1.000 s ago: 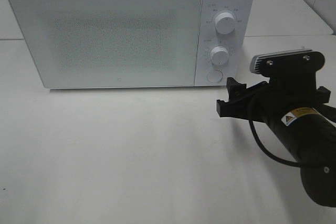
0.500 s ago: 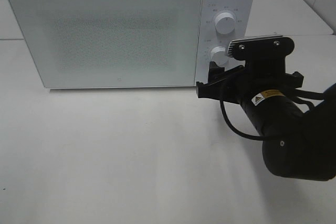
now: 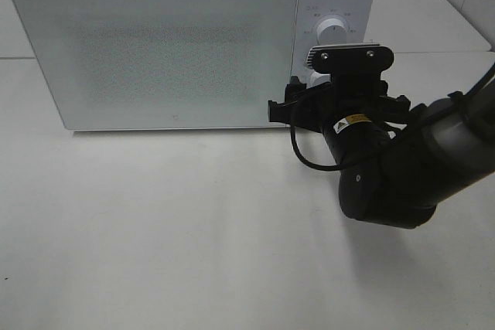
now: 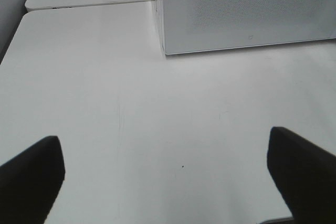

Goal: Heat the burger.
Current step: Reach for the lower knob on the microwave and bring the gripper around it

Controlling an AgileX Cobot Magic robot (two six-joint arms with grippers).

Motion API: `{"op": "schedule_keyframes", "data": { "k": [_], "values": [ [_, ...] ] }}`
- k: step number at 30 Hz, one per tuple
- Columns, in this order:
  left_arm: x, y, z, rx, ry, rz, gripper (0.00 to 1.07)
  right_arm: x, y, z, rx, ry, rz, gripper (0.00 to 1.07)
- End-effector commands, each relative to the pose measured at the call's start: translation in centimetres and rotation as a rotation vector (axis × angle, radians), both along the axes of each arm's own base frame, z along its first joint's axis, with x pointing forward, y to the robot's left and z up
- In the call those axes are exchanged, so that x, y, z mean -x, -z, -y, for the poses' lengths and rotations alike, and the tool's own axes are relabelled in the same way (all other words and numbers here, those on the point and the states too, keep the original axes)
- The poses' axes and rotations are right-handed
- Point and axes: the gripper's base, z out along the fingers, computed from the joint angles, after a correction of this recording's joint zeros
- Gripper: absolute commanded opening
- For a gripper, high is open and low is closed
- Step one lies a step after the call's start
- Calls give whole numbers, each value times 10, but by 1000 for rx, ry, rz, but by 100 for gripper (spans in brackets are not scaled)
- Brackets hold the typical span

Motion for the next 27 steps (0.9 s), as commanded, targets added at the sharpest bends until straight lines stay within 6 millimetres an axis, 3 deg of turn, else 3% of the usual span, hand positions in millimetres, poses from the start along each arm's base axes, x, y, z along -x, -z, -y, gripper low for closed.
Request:
{"op": "schedule_keyframes", "data": {
  "k": [1, 8, 27],
  "values": [
    [3, 1, 1, 10, 2, 20, 100, -9, -12, 3, 0, 32, 155, 75],
    [3, 1, 1, 11, 3, 20, 100, -23, 1, 7, 18, 37, 145, 75],
    [3, 1, 1, 11, 3, 20, 100, -33, 1, 12, 14, 30, 155, 75]
  ]
}}
